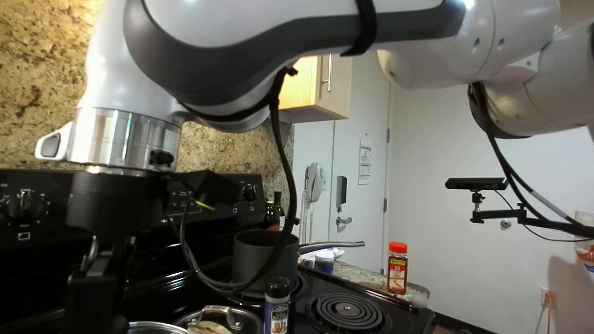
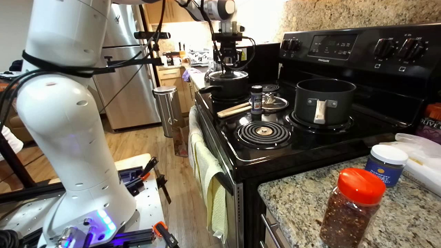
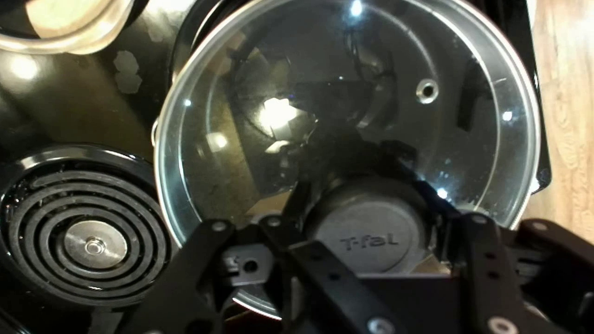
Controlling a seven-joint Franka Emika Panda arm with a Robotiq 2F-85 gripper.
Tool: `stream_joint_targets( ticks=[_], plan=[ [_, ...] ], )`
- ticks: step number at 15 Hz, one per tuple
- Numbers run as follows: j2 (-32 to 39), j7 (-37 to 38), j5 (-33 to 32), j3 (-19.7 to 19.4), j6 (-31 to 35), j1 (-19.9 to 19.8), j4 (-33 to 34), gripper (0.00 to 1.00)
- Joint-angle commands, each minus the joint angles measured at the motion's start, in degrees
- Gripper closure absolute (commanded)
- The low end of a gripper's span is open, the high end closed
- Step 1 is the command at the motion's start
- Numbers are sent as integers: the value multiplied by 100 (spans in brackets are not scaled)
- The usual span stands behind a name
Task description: Put the top lid on the stove onto the black pot
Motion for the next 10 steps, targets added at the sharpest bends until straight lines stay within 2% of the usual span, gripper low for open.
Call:
stream_joint_targets(
  ticks=[1,10],
  plan=[
    [-13,-335,158,129,113,-177,26,68],
    [31,-119,-207,33,-84,-33,55,68]
  ],
)
